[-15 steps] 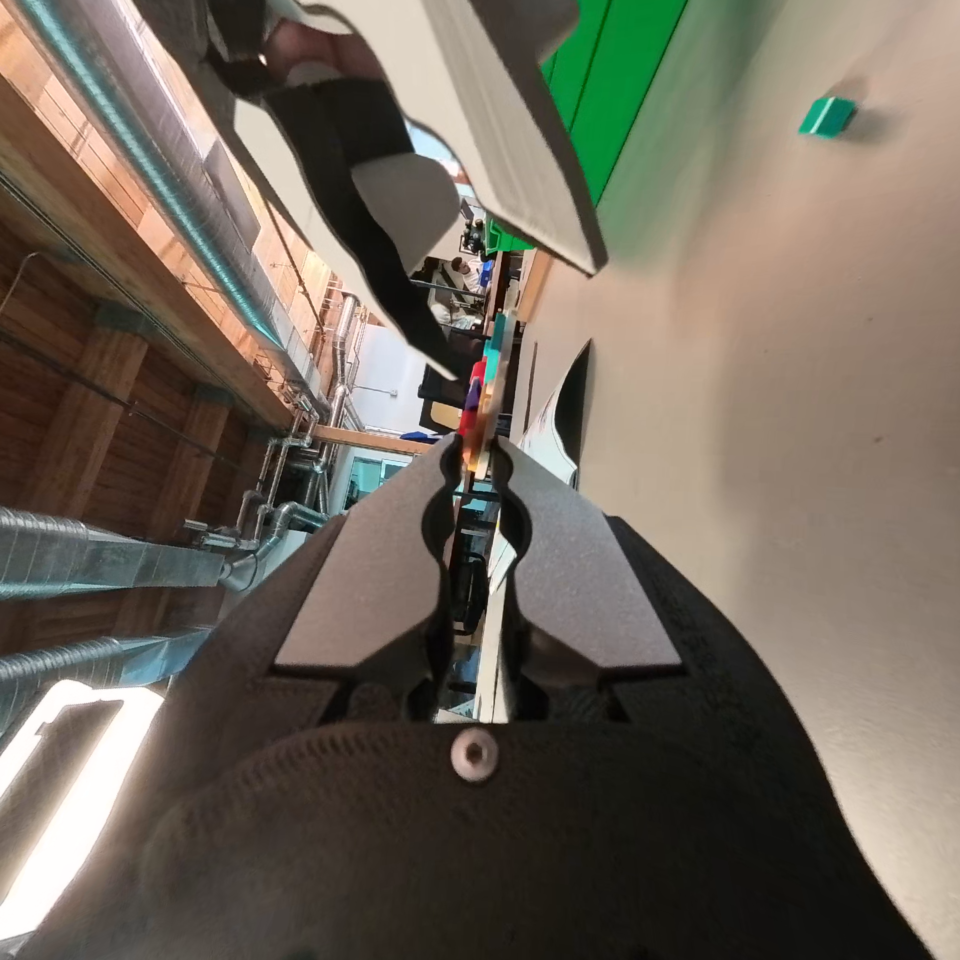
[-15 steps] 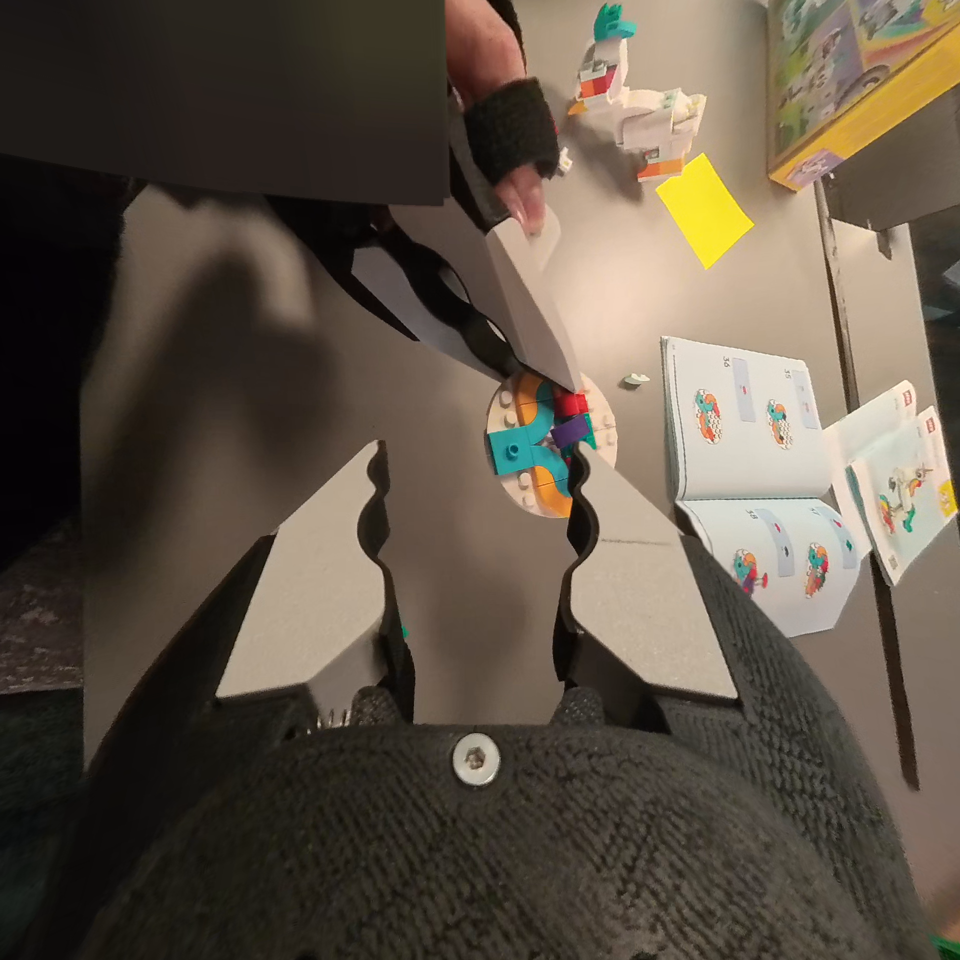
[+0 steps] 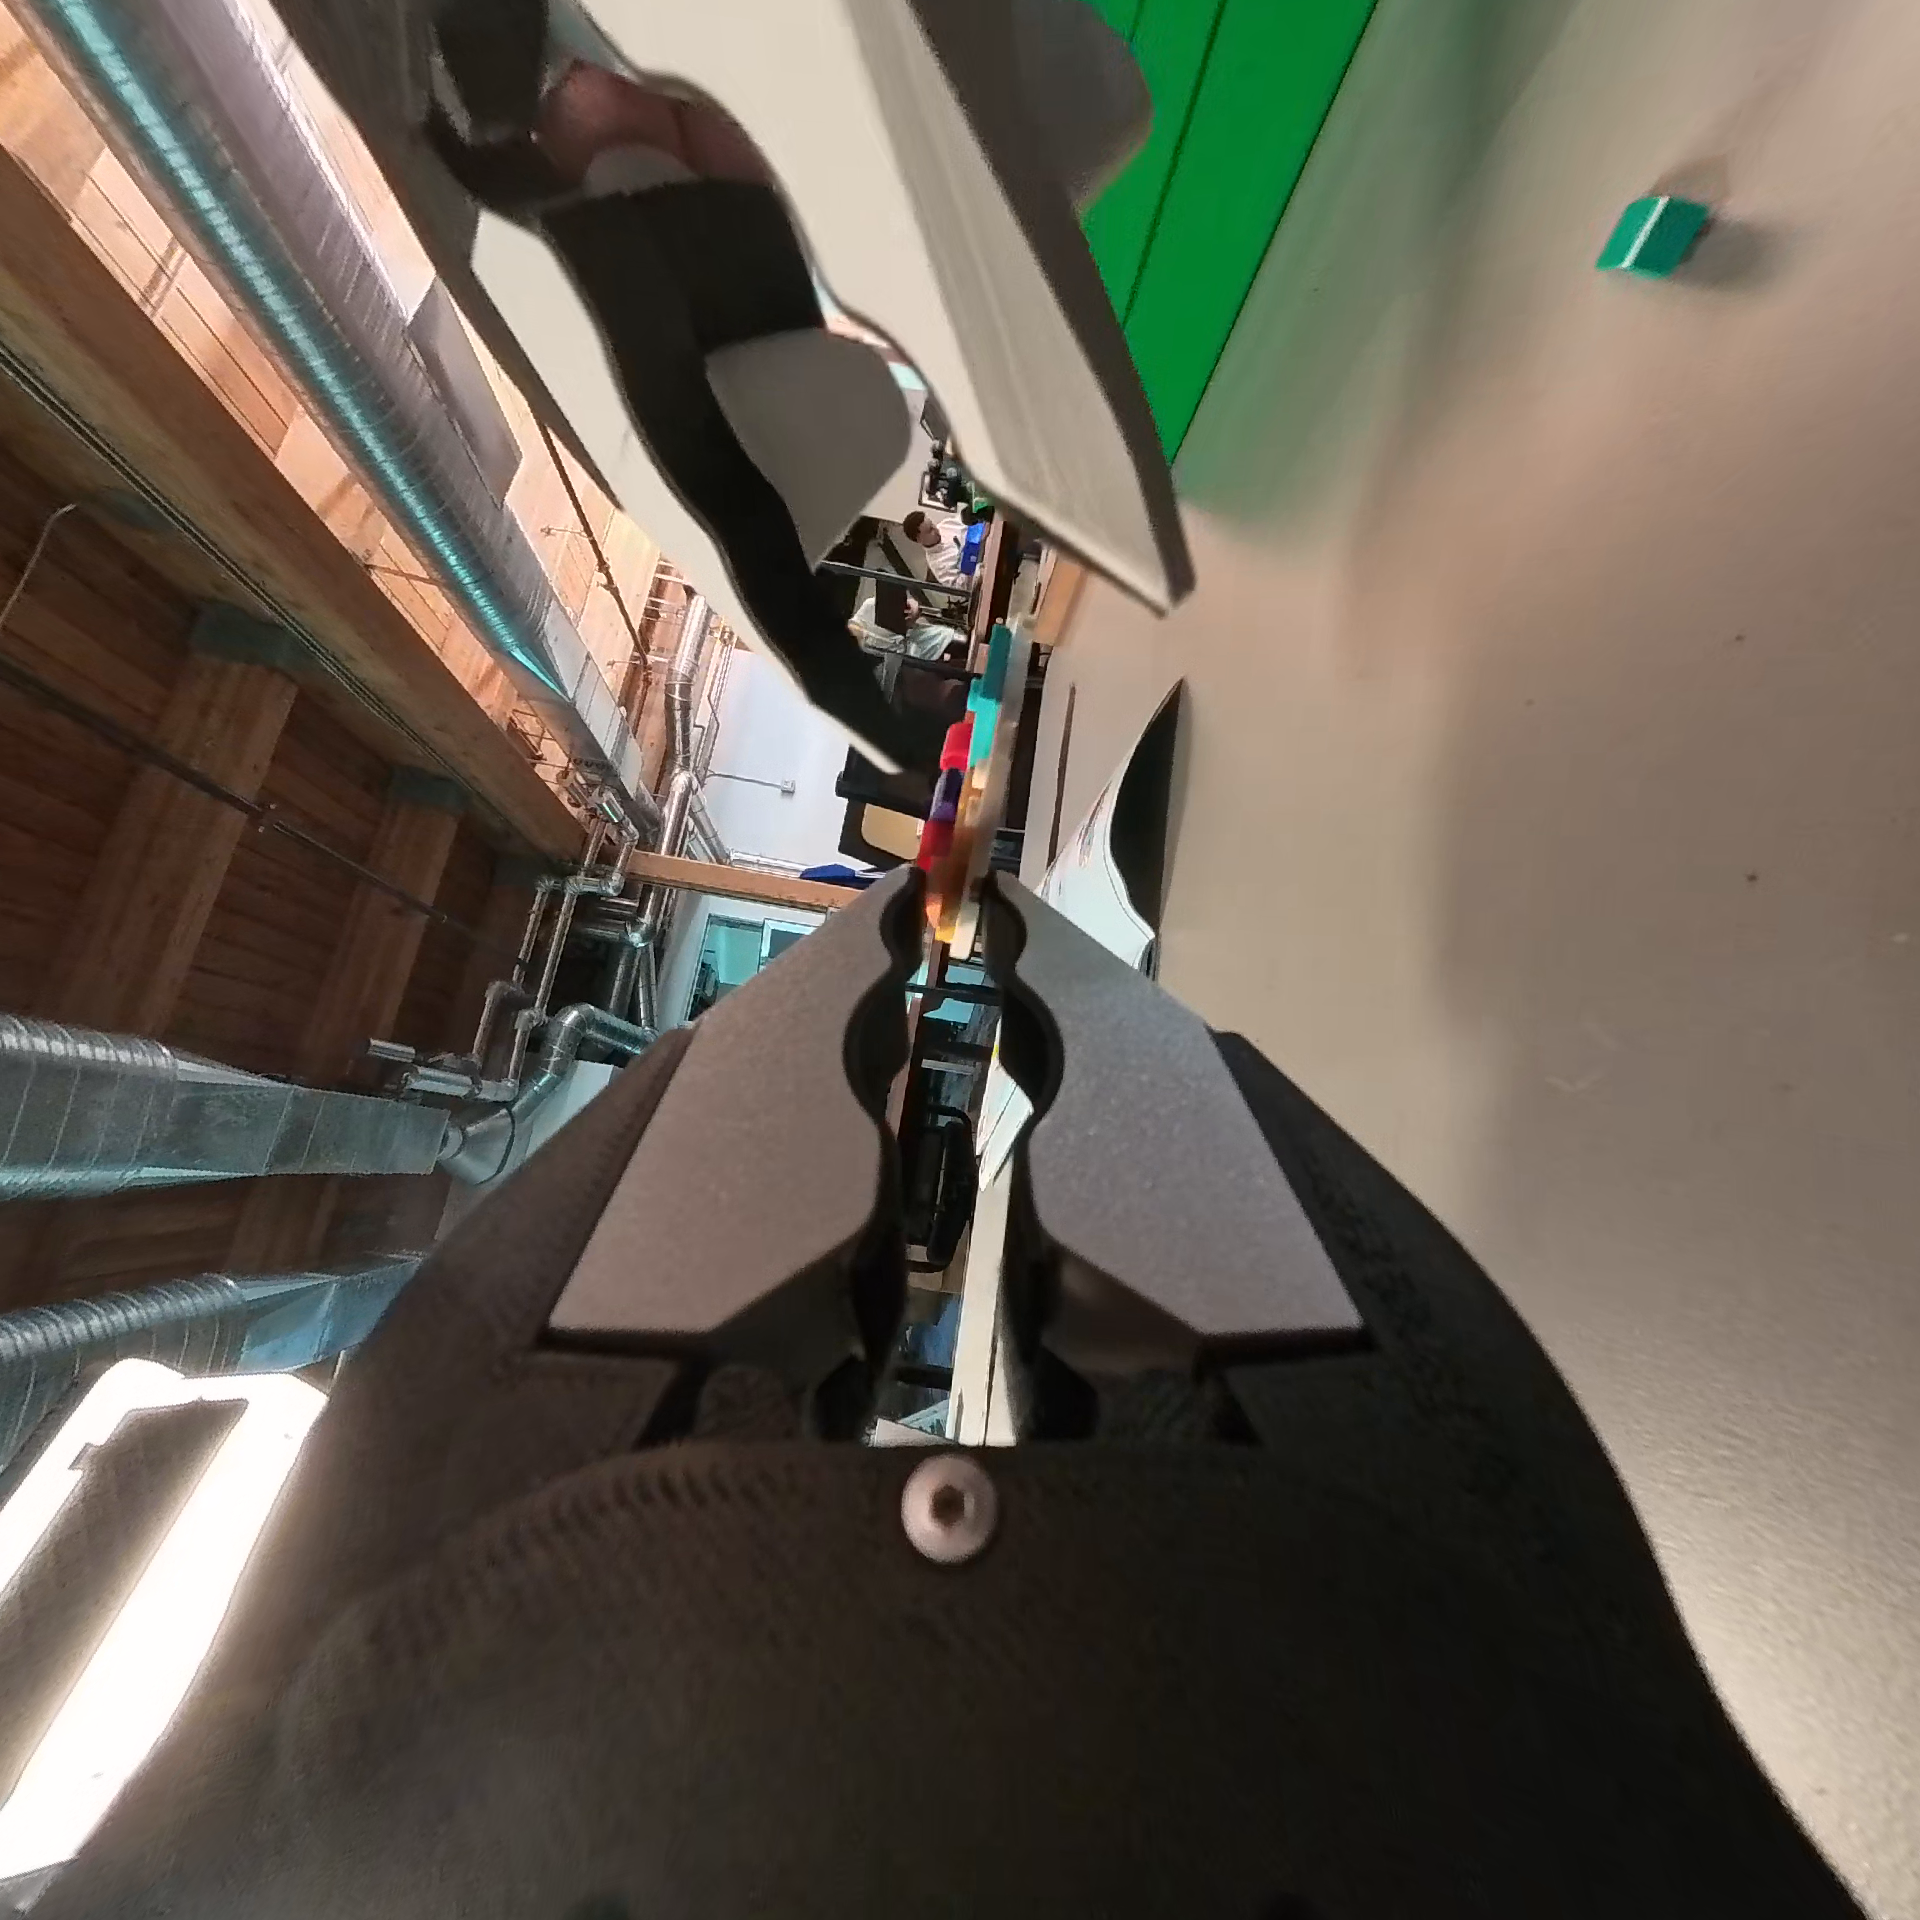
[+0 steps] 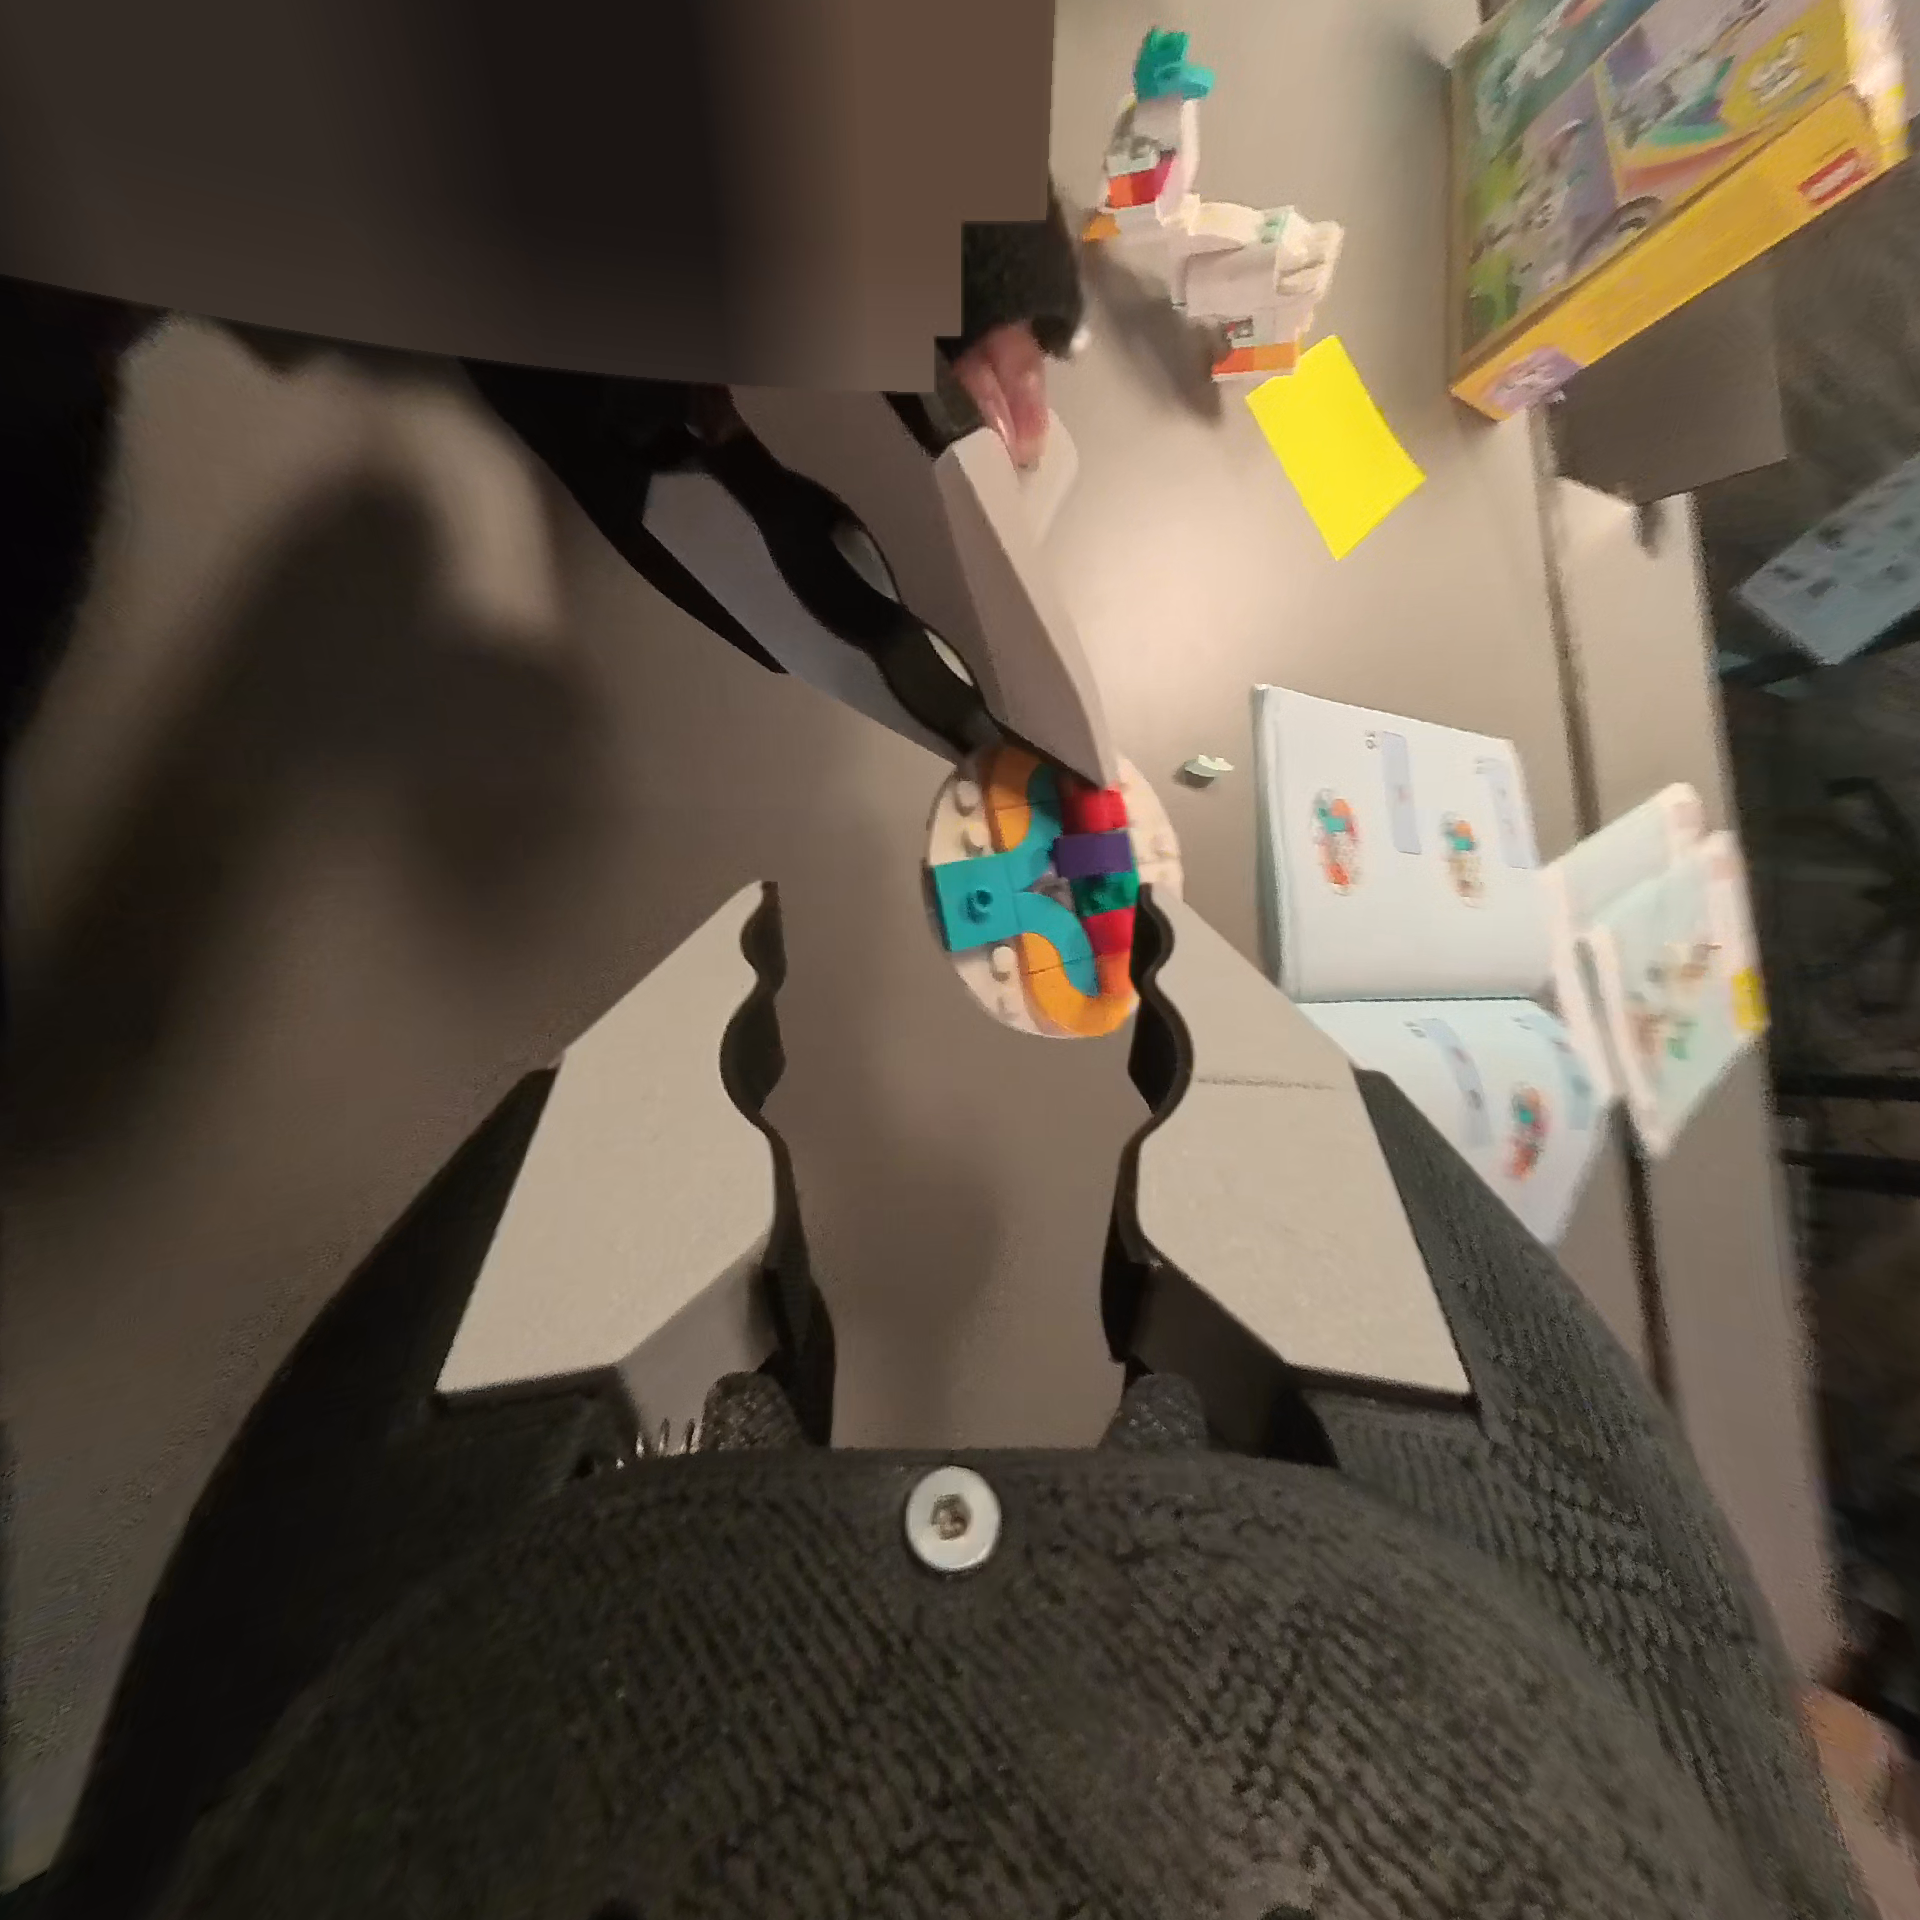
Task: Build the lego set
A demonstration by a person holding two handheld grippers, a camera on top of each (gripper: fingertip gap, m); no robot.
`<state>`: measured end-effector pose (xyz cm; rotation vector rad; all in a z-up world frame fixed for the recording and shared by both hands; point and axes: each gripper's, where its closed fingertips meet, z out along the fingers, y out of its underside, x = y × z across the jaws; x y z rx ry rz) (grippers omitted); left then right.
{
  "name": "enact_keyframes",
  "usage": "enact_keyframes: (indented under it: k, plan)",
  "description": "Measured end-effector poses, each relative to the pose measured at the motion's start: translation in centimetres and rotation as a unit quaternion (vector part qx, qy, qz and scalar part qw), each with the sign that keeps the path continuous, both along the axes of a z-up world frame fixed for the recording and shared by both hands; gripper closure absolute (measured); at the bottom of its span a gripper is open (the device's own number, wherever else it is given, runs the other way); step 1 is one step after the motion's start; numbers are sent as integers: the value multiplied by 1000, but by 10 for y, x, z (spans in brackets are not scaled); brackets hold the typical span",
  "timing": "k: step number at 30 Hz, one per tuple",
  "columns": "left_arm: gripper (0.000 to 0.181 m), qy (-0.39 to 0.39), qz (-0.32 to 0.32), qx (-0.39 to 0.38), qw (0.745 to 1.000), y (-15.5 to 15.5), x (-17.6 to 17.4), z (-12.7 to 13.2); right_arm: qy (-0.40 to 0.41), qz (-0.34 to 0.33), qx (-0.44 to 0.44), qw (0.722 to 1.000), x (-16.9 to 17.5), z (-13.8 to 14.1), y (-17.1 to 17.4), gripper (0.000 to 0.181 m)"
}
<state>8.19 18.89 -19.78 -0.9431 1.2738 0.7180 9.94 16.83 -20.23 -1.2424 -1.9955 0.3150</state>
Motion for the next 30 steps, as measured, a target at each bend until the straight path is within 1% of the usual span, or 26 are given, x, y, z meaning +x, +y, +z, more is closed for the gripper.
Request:
enact_keyframes:
  k: [4, 8, 10, 16, 25, 30]
  plan:
    - [171, -10, 1, -5, 1000, 0, -1, 1, 0, 4, 140, 990, -4, -5, 12, 122]
    - [172, -20, -1, -12, 1000, 1, -1, 1, 9, 4, 278, 961, -11, -1, 20, 132]
    - [172, -23, -3, -15, 1000, 0, -1, 1, 6, 0, 316, 949, -14, -2, 23, 136]
    - [173, -25, -6, -20, 999, 0, 0, 1, 15, -1, 339, 941, -18, -3, 24, 151]
    - [172, -28, -8, -20, 999, -1, 1, 1, 27, 6, 337, 941, -17, -1, 24, 158]
    - [172, -32, -14, -23, 999, -2, 2, 1, 33, 8, 342, 939, -17, 2, 25, 165]
